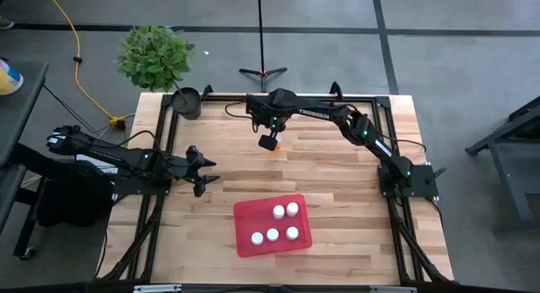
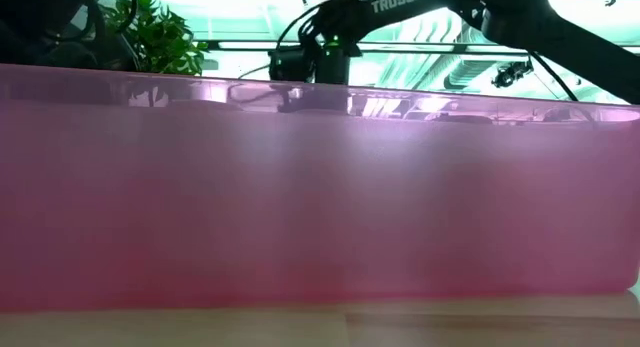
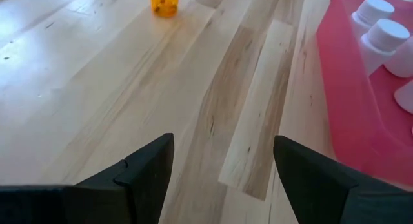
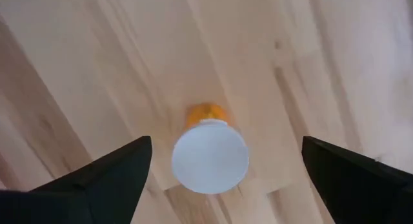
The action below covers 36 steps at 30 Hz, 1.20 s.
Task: Pick and place pill bottles into a basket
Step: Put the orange pill bottle into the red bin
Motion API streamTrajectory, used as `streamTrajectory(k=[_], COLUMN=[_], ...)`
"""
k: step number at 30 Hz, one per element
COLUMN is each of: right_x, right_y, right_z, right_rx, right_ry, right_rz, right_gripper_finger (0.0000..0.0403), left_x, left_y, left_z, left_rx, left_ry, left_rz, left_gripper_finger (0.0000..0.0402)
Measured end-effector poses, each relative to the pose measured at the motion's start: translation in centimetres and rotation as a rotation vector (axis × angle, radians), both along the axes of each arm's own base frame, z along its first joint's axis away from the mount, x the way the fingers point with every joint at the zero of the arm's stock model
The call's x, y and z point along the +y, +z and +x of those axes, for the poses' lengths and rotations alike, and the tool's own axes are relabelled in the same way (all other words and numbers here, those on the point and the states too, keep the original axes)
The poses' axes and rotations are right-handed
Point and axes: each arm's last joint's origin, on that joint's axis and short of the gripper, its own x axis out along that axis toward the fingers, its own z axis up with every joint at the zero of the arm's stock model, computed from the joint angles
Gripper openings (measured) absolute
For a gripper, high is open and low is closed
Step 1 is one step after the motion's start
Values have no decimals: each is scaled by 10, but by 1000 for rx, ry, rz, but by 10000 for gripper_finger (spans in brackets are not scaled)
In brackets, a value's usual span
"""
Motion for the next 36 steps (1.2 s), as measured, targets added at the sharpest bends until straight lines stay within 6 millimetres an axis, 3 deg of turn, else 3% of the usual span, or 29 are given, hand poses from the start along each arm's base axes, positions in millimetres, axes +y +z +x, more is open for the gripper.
streamTrajectory(k=[8, 16, 25, 33, 36], right_x=[0, 0, 0, 0, 0], right_y=[-32, -46, -48, -48, -48], right_z=[-6, -3, -3, -2, -2], right_rx=[85, 54, 48, 45, 45], right_ry=[2, 30, 34, 45, 56], right_rz=[34, 20, 18, 15, 15], right_gripper_finger=[389, 373, 288, 180, 178], left_x=[0, 0, 0, 0, 0], left_y=[-1, -1, -1, -1, -1], left_z=[-1, -1, -1, -1, -1], left_rx=[14, 13, 13, 13, 13], left_ry=[0, 0, 1, 2, 2], left_rz=[3, 3, 3, 1, 1], left_gripper_finger=[298, 298, 298, 298, 298])
